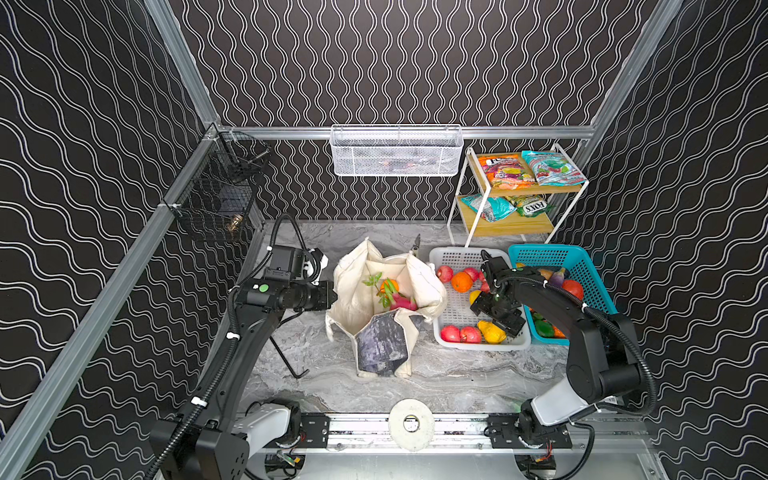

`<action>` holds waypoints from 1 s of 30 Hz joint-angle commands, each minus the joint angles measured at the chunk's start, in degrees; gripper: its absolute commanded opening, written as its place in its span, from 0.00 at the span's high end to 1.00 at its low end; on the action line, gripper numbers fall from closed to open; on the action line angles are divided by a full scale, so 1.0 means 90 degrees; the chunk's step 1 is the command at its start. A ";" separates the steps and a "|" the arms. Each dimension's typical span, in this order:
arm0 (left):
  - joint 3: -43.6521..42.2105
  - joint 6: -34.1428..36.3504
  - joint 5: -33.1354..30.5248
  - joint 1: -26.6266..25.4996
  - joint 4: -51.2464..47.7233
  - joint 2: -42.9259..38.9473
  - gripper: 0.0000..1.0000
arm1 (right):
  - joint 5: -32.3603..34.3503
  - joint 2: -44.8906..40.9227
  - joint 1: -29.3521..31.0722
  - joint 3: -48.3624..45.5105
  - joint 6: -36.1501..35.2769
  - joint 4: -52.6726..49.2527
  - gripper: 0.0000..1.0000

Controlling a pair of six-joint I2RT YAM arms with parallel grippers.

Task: Place the food into the grocery bag and tie it
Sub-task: 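Close the right gripper on the yellow pear and lift it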

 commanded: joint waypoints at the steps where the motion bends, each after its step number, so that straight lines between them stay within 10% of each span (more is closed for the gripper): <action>1: 0.0033 0.0108 0.0007 -0.0002 -0.0029 -0.0011 1.00 | -0.0048 0.0103 0.0004 0.0078 0.0099 0.0188 0.01; 14: -0.0017 0.0101 0.0036 0.0005 0.0034 0.0013 1.00 | 0.0161 0.0361 0.0001 -0.0110 0.0089 0.0015 0.02; 30: -0.0033 0.0140 -0.0023 0.0003 0.0016 -0.0023 1.00 | 0.0005 0.0006 0.0002 -0.0244 0.0127 0.0286 0.26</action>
